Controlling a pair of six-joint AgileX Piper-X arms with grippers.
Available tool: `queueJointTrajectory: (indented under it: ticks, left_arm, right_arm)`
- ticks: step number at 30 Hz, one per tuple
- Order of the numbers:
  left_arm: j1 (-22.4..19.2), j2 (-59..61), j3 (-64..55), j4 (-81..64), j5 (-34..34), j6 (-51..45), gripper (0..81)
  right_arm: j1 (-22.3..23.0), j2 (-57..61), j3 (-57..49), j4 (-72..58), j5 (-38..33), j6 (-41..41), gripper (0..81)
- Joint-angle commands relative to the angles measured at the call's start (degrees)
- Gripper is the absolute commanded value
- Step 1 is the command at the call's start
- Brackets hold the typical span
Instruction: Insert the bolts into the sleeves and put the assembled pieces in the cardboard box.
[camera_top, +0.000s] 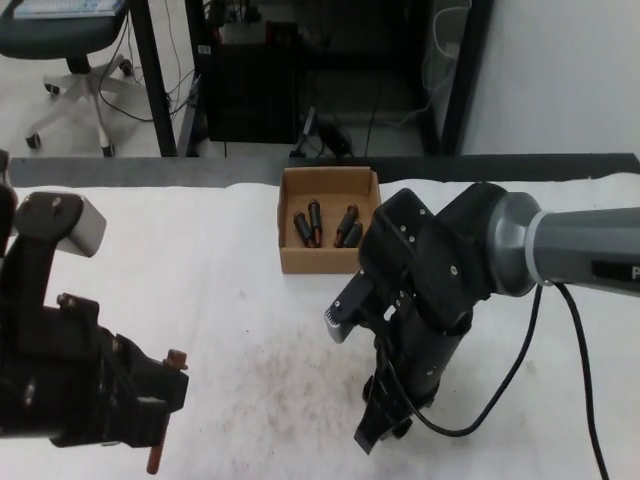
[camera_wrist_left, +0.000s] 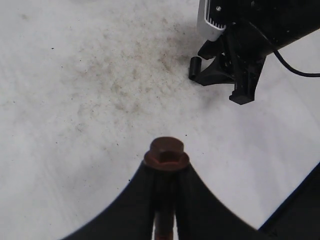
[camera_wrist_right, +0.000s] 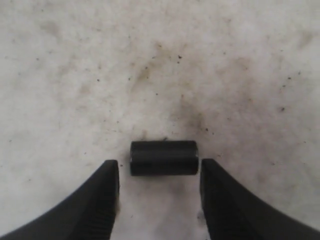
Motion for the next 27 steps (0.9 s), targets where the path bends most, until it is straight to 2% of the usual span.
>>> queueJointTrajectory:
  ticks: [1, 7, 9, 11, 14, 15, 20, 23, 27]
  left_arm:
    - [0.2, -0.7, -0.1, -0.2, 0.4, -0.4, 0.1]
    - [0.2, -0.7, -0.1, -0.2, 0.4, -0.4, 0.1]
    - [0.2, -0.7, -0.1, -0.2, 0.4, -0.4, 0.1]
    - [0.2, -0.7, -0.1, -0.2, 0.4, -0.4, 0.1]
    - [0.2, -0.7, -0.1, -0.2, 0.4, -0.4, 0.1]
    - [0.2, -0.7, -0.1, -0.2, 0.4, -0.4, 0.1]
    - [0.2, -0.7, -0.1, -0.2, 0.4, -0.4, 0.1]
    - [0.2, -0.7, -0.1, -0.2, 0.4, -0.4, 0.1]
    - [0.2, -0.7, -0.1, -0.2, 0.4, -0.5, 0.1]
  right_arm:
    - [-0.2, 1.1, -0.5, 0.6, 0.4, -0.6, 48.3]
    - [-0.2, 3.3, -0.5, 0.3, 0.4, -0.6, 47.9]
    - [-0.2, 3.5, -0.5, -0.6, 0.4, -0.6, 43.1]
    - [0.0, 3.5, -0.5, -1.6, 0.4, -0.6, 31.4]
    - [0.1, 3.5, -0.5, -1.6, 0.4, -0.6, 3.4]
    - [0.1, 3.5, -0.5, -1.4, 0.4, -0.4, 0.3]
    - [0.1, 2.7, -0.5, 0.3, 0.4, -0.1, 0.9]
    - [0.0, 1.3, -0.5, -0.5, -1.5, 9.7, 0.9]
    - [-2.2, -1.1, -0.5, -5.1, -14.0, 28.5, 0.9]
